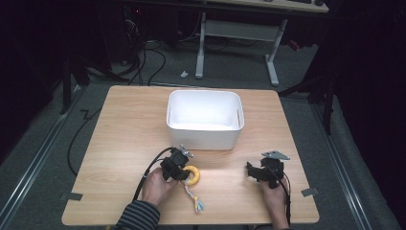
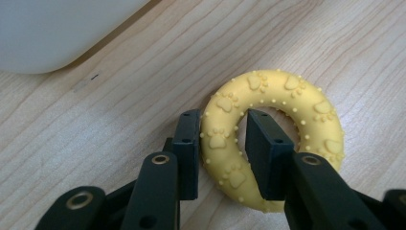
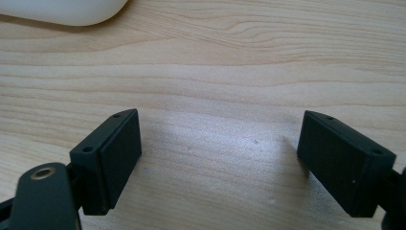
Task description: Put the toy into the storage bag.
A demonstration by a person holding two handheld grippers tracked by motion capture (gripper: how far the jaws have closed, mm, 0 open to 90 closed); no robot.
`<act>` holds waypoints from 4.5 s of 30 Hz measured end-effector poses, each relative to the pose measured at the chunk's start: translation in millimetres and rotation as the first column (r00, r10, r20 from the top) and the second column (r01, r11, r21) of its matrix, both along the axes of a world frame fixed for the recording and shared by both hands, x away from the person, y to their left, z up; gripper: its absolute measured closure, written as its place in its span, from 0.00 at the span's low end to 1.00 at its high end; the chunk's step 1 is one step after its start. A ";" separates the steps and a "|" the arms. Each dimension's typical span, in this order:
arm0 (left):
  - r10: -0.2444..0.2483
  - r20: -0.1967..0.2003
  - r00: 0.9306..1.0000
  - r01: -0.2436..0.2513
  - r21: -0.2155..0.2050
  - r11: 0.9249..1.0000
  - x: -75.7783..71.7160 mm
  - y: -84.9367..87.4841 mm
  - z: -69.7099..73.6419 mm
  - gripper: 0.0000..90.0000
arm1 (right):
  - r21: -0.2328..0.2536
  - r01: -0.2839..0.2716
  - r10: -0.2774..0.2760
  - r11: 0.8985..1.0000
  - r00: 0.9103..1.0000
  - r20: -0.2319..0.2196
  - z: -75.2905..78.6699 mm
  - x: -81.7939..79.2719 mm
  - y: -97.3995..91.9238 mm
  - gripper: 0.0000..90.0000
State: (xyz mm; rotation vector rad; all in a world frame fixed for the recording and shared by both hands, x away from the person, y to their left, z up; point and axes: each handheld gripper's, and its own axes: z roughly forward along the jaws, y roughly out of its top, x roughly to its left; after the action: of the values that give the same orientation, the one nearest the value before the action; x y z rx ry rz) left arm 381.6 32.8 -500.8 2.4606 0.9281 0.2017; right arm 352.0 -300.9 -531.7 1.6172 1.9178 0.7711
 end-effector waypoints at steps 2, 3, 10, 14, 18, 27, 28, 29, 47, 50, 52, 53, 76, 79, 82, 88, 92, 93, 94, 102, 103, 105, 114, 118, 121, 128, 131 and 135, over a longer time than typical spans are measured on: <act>0.002 0.002 1.000 -0.002 0.000 1.000 -0.3 -0.1 0.1 0.75 | 0.000 0.000 0.000 1.000 1.000 0.000 0.0 0.0 0.0 0.17; 0.000 0.004 1.000 0.000 0.005 1.000 -0.7 -0.5 0.3 0.75 | 0.000 0.001 -0.001 1.000 1.000 0.000 0.0 0.0 0.0 0.17; 0.005 0.015 1.000 -0.005 -0.005 1.000 -0.6 1.3 2.8 0.75 | -0.001 0.000 0.000 1.000 1.000 0.000 0.0 0.0 -0.1 0.17; 0.017 0.019 1.000 -0.016 -0.023 1.000 -1.2 2.9 6.9 0.75 | -0.001 0.000 0.000 1.000 1.000 0.000 0.0 0.0 -0.1 0.17; 0.012 0.028 1.000 -0.011 -0.029 1.000 -3.5 4.4 12.3 0.75 | -0.002 -0.002 0.002 1.000 1.000 0.001 0.0 0.0 -0.2 0.17; 0.010 0.042 0.999 -0.009 -0.040 0.999 -7.3 9.7 23.4 0.75 | -0.001 -0.001 0.001 1.000 1.000 0.000 0.0 0.0 0.0 0.17; 0.011 0.043 0.999 -0.009 -0.045 0.999 -7.5 10.3 24.3 0.76 | 0.001 0.001 -0.001 1.000 1.000 0.001 0.0 0.0 0.2 0.17; 0.011 0.043 0.999 -0.009 -0.045 0.999 -7.5 10.3 24.3 0.76 | 0.001 0.001 -0.001 1.000 1.000 0.001 0.0 0.0 0.2 0.17; 0.034 0.052 0.998 -0.030 -0.059 0.998 -13.1 26.5 44.7 0.77 | -0.002 -0.003 0.003 1.000 1.000 0.002 -0.1 0.0 -0.1 0.17; 0.040 0.054 0.998 -0.035 -0.079 0.996 -13.5 30.4 53.1 0.77 | -0.001 -0.002 0.002 1.000 1.000 0.002 0.0 0.0 0.0 0.17; 0.039 0.060 0.997 -0.035 -0.074 0.997 -14.4 31.8 57.5 0.77 | -0.001 -0.002 0.002 1.000 1.000 0.002 0.0 0.0 0.0 0.17; 0.039 0.060 0.997 -0.035 -0.074 0.997 -14.4 31.8 57.5 0.77 | -0.001 -0.002 0.002 1.000 1.000 0.002 0.0 0.0 0.0 0.17; 0.055 0.082 0.995 -0.046 -0.105 0.993 -13.1 46.1 97.3 0.77 | -0.002 -0.003 0.003 1.000 1.000 0.003 -0.1 0.0 0.0 0.17; 0.055 0.084 0.995 -0.046 -0.107 0.993 -12.9 46.4 100.8 0.77 | -0.002 -0.003 0.003 1.000 1.000 0.002 -0.1 0.0 0.0 0.17; 0.057 0.083 0.995 -0.046 -0.121 0.992 -11.5 48.1 107.4 0.77 | -0.002 -0.003 0.003 1.000 1.000 0.002 -0.1 0.0 -0.1 0.17; 0.050 0.091 0.995 -0.039 -0.123 0.992 -6.2 49.4 119.6 0.77 | -0.002 -0.003 0.003 1.000 1.000 0.003 -0.1 0.0 0.0 0.17; 0.049 0.085 0.995 -0.036 -0.153 0.988 -0.1 49.8 130.7 0.77 | -0.002 -0.003 0.003 1.000 1.000 0.002 -0.1 -0.1 0.0 0.17; 0.049 0.085 0.995 -0.036 -0.153 0.988 -0.1 49.8 130.7 0.77 | -0.002 -0.003 0.003 1.000 1.000 0.002 -0.1 -0.1 0.0 0.17; 0.051 0.085 0.995 -0.037 -0.160 0.986 3.5 49.6 136.5 0.77 | -0.002 -0.003 0.003 1.000 1.000 0.003 -0.2 0.0 0.0 0.17; 0.046 0.086 0.995 -0.032 -0.154 0.988 15.9 44.5 152.1 0.77 | -0.002 -0.004 0.004 1.000 1.000 0.004 -0.2 -0.1 0.0 0.17; 0.042 0.087 0.995 -0.028 -0.150 0.988 16.8 42.4 153.6 0.77 | -0.002 -0.004 0.004 1.000 1.000 0.003 -0.1 -0.1 0.0 0.17; 0.037 0.088 0.995 -0.024 -0.147 0.989 17.6 40.8 154.6 0.77 | -0.002 -0.006 0.006 1.000 1.000 0.003 -0.1 -0.2 0.1 0.17; 0.023 0.064 0.998 -0.011 -0.180 0.984 31.7 33.9 163.2 0.77 | -0.003 -0.006 0.006 1.000 1.000 0.003 -0.1 -0.2 0.1 0.17; 0.024 0.059 0.998 -0.013 -0.177 0.984 37.5 30.7 166.8 0.77 | -0.003 -0.007 0.007 1.000 1.000 0.003 -0.1 -0.2 0.1 0.17; 0.023 0.057 0.998 -0.013 -0.175 0.984 42.4 27.3 169.8 0.77 | -0.003 -0.007 0.007 1.000 1.000 0.003 -0.1 -0.2 0.1 0.17; 0.031 0.041 0.999 -0.023 -0.179 0.984 55.9 21.2 174.1 0.77 | -0.003 -0.009 0.009 1.000 1.000 0.003 -0.1 -0.3 0.1 0.17; 0.037 0.036 0.999 -0.029 -0.180 0.983 61.2 18.3 175.4 0.77 | -0.001 -0.007 0.007 1.000 1.000 0.002 0.0 -0.4 0.3 0.17; 0.047 0.036 0.998 -0.040 -0.180 0.983 65.8 15.8 177.2 0.77 | -0.001 -0.007 0.007 1.000 1.000 0.002 0.0 -0.4 0.3 0.17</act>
State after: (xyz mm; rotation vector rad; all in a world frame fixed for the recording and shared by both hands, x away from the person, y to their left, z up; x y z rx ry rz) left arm 447.3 48.6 -323.5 2.2654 0.9416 0.1738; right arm 351.7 -300.6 -531.7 1.6091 1.9237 0.7740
